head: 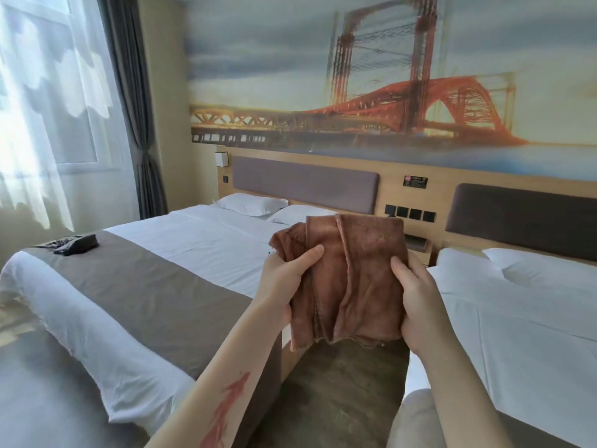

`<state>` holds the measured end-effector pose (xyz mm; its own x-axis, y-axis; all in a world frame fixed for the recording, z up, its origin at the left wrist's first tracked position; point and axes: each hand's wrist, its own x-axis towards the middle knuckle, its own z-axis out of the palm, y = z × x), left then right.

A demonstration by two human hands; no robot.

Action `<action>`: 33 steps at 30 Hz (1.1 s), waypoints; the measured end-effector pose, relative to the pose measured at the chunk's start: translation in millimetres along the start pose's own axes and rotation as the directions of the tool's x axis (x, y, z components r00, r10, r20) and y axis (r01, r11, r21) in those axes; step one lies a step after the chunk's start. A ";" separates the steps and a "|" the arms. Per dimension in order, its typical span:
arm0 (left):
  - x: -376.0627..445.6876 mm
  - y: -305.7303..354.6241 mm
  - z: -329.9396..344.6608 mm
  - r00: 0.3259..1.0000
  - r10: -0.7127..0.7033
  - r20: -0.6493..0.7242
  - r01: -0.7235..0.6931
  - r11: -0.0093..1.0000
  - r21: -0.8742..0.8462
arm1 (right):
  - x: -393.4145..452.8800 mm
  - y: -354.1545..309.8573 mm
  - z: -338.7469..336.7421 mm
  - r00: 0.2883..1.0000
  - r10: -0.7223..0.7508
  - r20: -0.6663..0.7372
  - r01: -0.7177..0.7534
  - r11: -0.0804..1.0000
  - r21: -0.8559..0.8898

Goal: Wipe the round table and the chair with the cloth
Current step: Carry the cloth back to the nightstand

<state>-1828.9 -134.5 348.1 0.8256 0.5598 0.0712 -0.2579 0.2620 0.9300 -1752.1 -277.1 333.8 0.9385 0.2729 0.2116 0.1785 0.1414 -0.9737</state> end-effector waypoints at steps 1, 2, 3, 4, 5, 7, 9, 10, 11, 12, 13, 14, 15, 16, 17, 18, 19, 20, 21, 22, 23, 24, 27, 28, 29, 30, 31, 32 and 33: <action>20.0 -0.7 -2.5 1.000 0.004 -0.002 -0.004 1.000 0.011 | 16.9 4.8 6.9 1.000 -0.003 0.003 0.003 1.000 -0.009; 40.0 -1.9 -4.7 1.000 0.005 0.001 -0.005 1.000 0.021 | 33.7 9.7 12.8 1.000 -0.004 0.000 0.004 1.000 -0.018; 59.5 -3.7 -6.7 1.000 0.004 0.010 -0.004 1.000 0.026 | 51.0 15.1 18.2 1.000 -0.004 -0.008 0.004 1.000 -0.028; 79.6 -6.3 -8.7 1.000 0.001 0.025 -0.001 1.000 0.027 | 68.6 20.4 23.6 1.000 -0.003 -0.015 0.003 1.000 -0.030; 99.6 -9.3 -10.7 0.999 -0.004 0.040 0.002 1.000 0.030 | 86.0 25.7 29.0 1.000 -0.006 -0.022 0.006 1.000 -0.028; 143.6 -15.9 -14.5 0.998 -0.020 0.059 0.018 0.999 0.036 | 123.1 36.8 40.7 0.999 -0.018 -0.043 0.017 0.999 -0.039; 193.0 -21.9 -18.5 0.997 -0.032 0.069 0.030 0.999 0.041 | 163.7 48.7 54.7 0.997 -0.038 -0.071 0.034 0.998 -0.059; 219.7 -24.5 -20.2 0.996 -0.039 0.083 0.036 0.999 0.038 | 185.2 55.0 62.2 0.995 -0.044 -0.085 0.039 0.998 -0.057; 245.8 -25.3 -21.6 0.994 -0.043 0.103 0.040 0.999 0.035 | 206.4 60.6 70.1 0.994 -0.045 -0.101 0.040 0.998 -0.055; 273.0 -24.5 -22.2 0.991 -0.044 0.123 0.040 0.999 0.034 | 228.1 65.2 78.3 0.992 -0.043 -0.122 0.036 0.998 -0.056; 300.0 -22.5 -21.9 0.989 -0.043 0.143 0.038 0.999 0.039 | 250.7 68.9 86.3 0.988 -0.040 -0.146 0.031 0.998 -0.061; 326.8 -20.4 -20.8 0.986 -0.044 0.161 0.038 0.998 0.043 | 272.9 71.2 93.2 0.986 -0.035 -0.162 0.025 0.997 -0.068; 351.4 -19.0 -18.8 0.982 -0.050 0.181 0.042 0.998 0.045 | 294.3 73.5 98.5 0.984 -0.028 -0.177 0.015 0.997 -0.074; 374.9 -18.4 -15.7 0.977 -0.057 0.204 0.049 0.998 0.043 | 314.3 75.3 102.4 0.981 -0.024 -0.191 0.010 0.997 -0.076; 397.8 -18.4 -11.4 0.972 -0.059 0.227 0.053 0.998 0.035 | 334.3 77.2 105.0 0.978 -0.027 -0.208 0.010 0.997 -0.081; 420.3 -19.1 -6.1 0.967 -0.061 0.249 0.056 0.998 0.029 | 353.8 79.0 106.4 0.973 -0.032 -0.231 0.012 0.996 -0.089; 441.1 -21.3 -0.2 0.961 -0.066 0.267 0.063 0.998 0.021 | 371.8 81.1 106.8 0.967 -0.039 -0.254 0.014 0.995 -0.096; 460.5 -25.6 6.4 0.957 -0.072 0.282 0.072 0.997 0.009 | 388.6 83.4 105.9 0.962 -0.048 -0.269 0.022 0.995 -0.099; 478.0 -31.1 13.2 0.953 -0.076 0.293 0.082 0.997 -0.007 | 404.6 86.4 103.9 0.958 -0.056 -0.280 0.028 0.994 -0.103; 495.3 -37.6 20.2 0.950 -0.083 0.301 0.093 0.996 -0.018 | 420.7 90.4 101.1 0.954 -0.061 -0.292 0.029 0.993 -0.112; 512.0 -44.4 27.1 0.946 -0.092 0.310 0.105 0.994 -0.026 | 436.3 94.9 98.1 0.950 -0.062 -0.306 0.026 0.993 -0.119; 528.1 -51.5 33.5 0.942 -0.100 0.320 0.117 0.993 -0.033 | 451.1 99.2 95.5 0.947 -0.063 -0.314 0.026 0.993 -0.119; 573.4 -74.7 54.6 0.923 -0.120 0.365 0.146 0.988 -0.044 | 496.6 114.4 85.0 0.945 -0.055 -0.324 0.016 0.993 -0.120; 588.6 -82.5 61.7 0.920 -0.124 0.372 0.151 0.988 -0.044 | 512.3 120.8 80.4 0.943 -0.051 -0.328 0.013 0.993 -0.118; 604.8 -90.4 69.2 0.919 -0.125 0.374 0.153 0.987 -0.045 | 529.1 127.6 75.9 0.942 -0.051 -0.331 0.014 0.993 -0.114; 621.2 -98.3 76.9 0.919 -0.125 0.373 0.153 0.987 -0.047 | 546.6 134.5 71.0 0.942 -0.055 -0.332 0.019 0.994 -0.111; 638.4 -106.9 85.7 0.921 -0.124 0.370 0.154 0.987 -0.050 | 565.5 141.7 65.4 0.941 -0.059 -0.332 0.025 0.994 -0.107; 656.9 -115.9 95.7 0.923 -0.124 0.364 0.153 0.987 -0.052 | 586.8 149.2 58.8 0.941 -0.062 -0.333 0.029 0.994 -0.103; 675.8 -124.2 106.9 0.926 -0.125 0.357 0.153 0.987 -0.051 | 609.1 156.1 51.8 0.940 -0.060 -0.337 0.027 0.994 -0.101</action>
<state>-1185.3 127.2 319.2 0.9756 0.2050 0.0784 -0.1538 0.3839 0.9105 -1167.9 -39.5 315.0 0.9707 -0.0723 0.2291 0.2330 0.0515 -0.9711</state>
